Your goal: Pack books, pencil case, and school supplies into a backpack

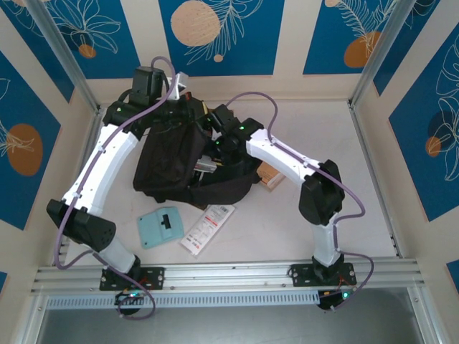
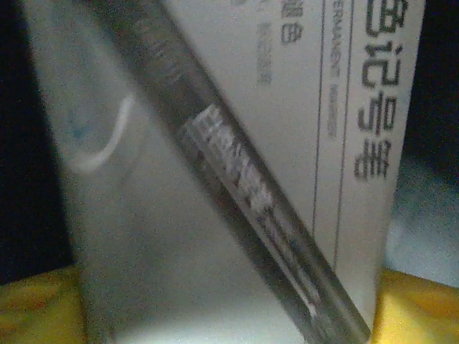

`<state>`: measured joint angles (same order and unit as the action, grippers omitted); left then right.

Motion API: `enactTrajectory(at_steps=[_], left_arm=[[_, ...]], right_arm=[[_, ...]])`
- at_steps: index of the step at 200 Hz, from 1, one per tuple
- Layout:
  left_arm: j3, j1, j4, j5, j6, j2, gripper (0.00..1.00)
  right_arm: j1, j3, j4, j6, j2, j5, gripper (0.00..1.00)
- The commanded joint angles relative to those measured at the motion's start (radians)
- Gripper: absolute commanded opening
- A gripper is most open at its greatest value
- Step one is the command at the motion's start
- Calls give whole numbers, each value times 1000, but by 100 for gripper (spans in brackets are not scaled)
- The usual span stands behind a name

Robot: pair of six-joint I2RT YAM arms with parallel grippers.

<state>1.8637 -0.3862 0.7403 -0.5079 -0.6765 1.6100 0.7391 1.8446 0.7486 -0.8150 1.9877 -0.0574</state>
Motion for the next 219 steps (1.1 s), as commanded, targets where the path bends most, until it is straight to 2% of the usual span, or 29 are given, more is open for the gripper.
enactTrajectory(at_steps=[1,17,47,71,82,111,129,158,184,219], left_arm=[[78,1,-116,-92,-10,-14,0],[87,1,-103,-90,-1,-11,0],[84,1,-91,-91,10,-10,0],[82,1,-74,-79,27,-9,0],[81,1,-61,-64,43,-12,0],[7,11,-46,47,76,-44,0],[-88,44,-70,138,40,-80,0],[-222,123,-150,225,-28,-134,0],[-242,171,-168,315,-32,-151,0],[-172,235,-157,300,-44,-102,0]], right_arm=[[12,46,-69,48,32,-106,93],[13,24,-116,57,26,-140,97],[11,-40,-187,70,-6,-181,98],[4,-73,-187,88,-38,-162,92],[5,-81,-167,115,-62,-116,89],[-11,-205,-217,119,-181,-38,81],[-17,-302,-272,94,-275,8,76],[-17,-432,-341,84,-413,56,74],[-26,-527,-364,112,-531,95,74],[-62,-645,-374,143,-637,48,75]])
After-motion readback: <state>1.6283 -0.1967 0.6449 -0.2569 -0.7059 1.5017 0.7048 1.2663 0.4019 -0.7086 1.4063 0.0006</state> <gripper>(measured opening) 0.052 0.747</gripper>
